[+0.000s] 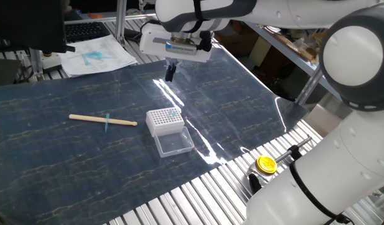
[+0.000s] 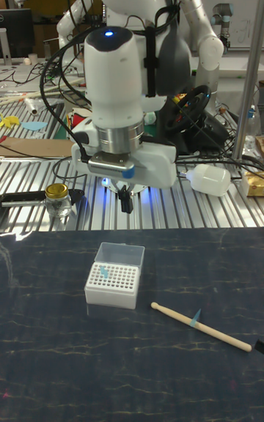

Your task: Insert a medium pipette tip into the holder for medium pipette tips

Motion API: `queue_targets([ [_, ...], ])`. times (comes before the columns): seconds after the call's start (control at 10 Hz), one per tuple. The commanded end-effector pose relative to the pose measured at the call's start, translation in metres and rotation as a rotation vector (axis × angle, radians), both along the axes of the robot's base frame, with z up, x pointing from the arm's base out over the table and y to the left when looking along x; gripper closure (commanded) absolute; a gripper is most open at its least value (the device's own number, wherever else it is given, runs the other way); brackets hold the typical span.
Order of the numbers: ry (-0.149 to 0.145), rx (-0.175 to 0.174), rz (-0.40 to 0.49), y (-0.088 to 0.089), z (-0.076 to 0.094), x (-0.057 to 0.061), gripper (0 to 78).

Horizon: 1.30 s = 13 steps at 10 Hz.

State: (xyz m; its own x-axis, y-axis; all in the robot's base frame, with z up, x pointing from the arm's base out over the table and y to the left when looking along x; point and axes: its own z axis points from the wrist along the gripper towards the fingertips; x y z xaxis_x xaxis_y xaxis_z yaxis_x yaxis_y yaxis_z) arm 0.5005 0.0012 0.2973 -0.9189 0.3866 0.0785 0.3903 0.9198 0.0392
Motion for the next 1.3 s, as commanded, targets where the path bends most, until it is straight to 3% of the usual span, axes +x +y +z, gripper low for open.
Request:
queue_targets([
  [0.1, 0.030, 0.003, 0.000, 0.001, 0.000, 0.002, 77.6],
  [0.5, 0.025, 0.009, -0.023, 0.018, -0.016, 0.025, 77.6],
  [0.6, 0.025, 0.010, -0.024, 0.018, -0.016, 0.026, 77.6],
  [0.7, 0.023, 0.013, -0.043, 0.028, -0.030, 0.037, 77.6],
  [1.3, 0.025, 0.036, -0.061, 0.056, -0.053, 0.057, 77.6],
])
